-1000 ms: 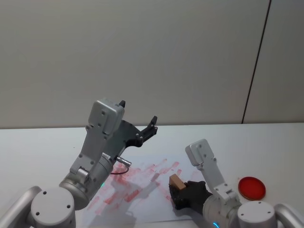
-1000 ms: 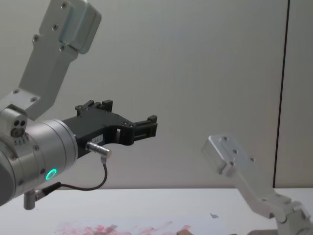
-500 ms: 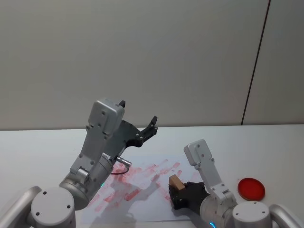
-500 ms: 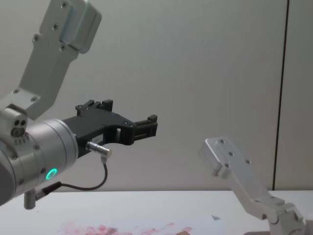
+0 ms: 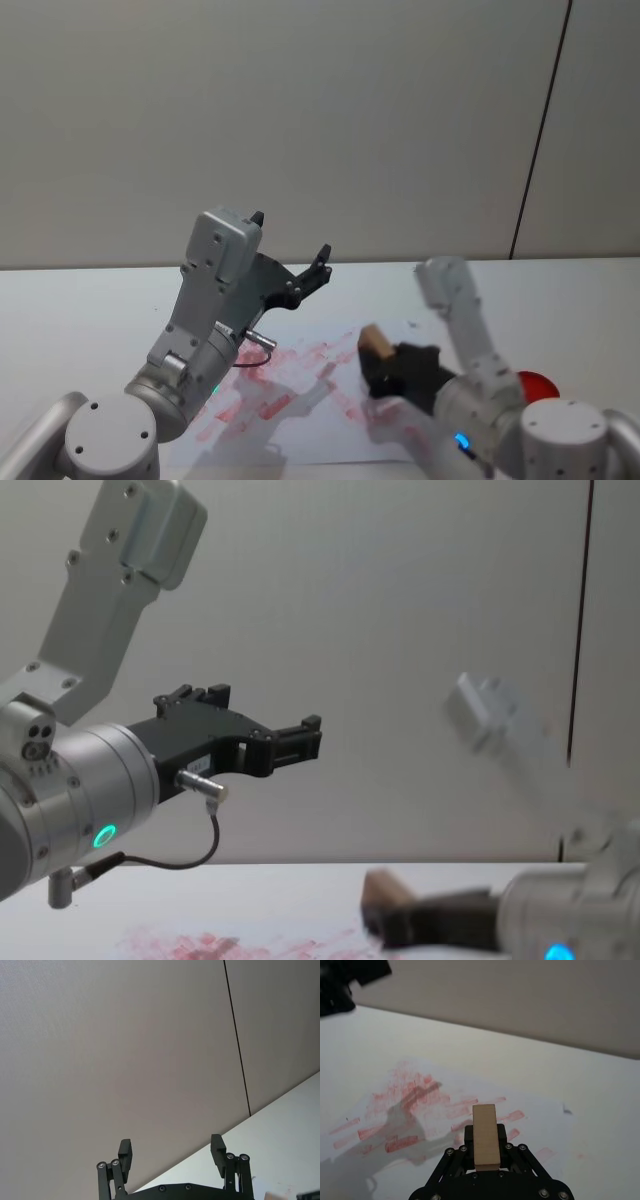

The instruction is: Use the one hand to pick up the stamp and affix it onto the A4 paper.

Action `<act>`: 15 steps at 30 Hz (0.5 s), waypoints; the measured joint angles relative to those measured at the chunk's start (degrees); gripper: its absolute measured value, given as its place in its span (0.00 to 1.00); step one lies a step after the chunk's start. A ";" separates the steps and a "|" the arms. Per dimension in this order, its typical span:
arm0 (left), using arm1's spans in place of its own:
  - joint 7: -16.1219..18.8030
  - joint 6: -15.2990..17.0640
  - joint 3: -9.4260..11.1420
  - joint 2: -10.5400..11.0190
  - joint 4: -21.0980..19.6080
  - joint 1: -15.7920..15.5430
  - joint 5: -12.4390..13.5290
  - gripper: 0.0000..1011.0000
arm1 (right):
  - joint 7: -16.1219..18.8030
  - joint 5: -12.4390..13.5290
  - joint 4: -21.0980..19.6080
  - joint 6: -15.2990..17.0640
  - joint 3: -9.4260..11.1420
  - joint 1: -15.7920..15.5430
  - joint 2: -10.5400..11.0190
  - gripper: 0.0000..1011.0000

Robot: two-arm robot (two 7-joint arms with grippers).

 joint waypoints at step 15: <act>0.00 0.00 0.00 0.00 0.00 0.00 0.00 0.99 | -1.65 6.96 -11.00 1.63 6.81 -4.83 8.24 0.22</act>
